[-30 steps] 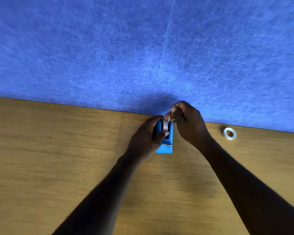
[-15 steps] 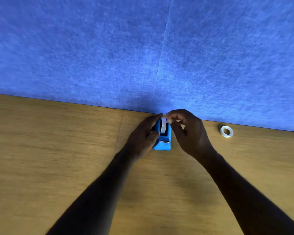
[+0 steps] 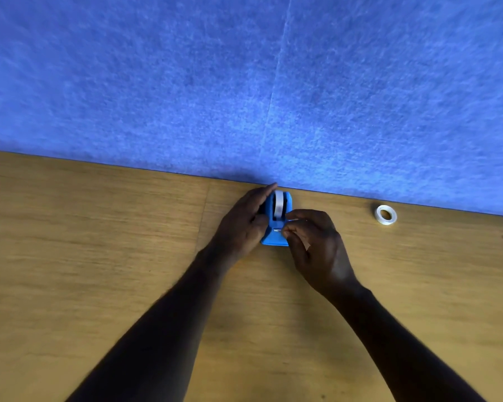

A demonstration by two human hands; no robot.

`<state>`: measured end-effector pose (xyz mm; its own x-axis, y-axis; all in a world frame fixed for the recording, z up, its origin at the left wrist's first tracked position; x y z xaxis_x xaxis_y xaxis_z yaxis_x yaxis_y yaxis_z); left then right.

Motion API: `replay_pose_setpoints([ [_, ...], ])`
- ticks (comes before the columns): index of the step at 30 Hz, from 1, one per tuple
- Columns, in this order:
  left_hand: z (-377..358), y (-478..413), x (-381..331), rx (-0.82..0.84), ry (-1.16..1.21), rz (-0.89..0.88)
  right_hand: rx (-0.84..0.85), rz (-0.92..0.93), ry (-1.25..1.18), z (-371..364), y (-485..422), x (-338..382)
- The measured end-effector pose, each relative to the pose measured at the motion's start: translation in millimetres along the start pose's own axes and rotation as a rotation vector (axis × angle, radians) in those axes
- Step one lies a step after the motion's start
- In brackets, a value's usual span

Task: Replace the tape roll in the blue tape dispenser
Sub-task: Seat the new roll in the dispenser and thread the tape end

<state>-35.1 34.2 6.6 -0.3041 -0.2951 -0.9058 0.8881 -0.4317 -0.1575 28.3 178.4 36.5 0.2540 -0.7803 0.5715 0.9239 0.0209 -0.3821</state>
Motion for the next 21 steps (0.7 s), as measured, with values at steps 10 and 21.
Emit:
replay_pose_setpoints([
  [10, 1, 2, -4, 0.013, -0.009, 0.001, -0.067, 0.015, 0.060, -5, 12, 0],
  [21, 1, 3, -5, 0.016, -0.029, -0.019, -0.152, 0.121, 0.261, -6, 18, 1],
])
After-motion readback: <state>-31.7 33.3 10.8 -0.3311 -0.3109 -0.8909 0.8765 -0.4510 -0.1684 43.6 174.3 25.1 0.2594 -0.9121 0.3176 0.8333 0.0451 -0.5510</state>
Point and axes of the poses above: each hand's wrist, its own y-axis away from the middle knuckle, its own z-axis out of the back of the hand, x = y × z, the point moved 4 cm from there along -y, towards the middle knuckle, and after that the axes turned 8 degrees about -z, right-handed, at the moved point
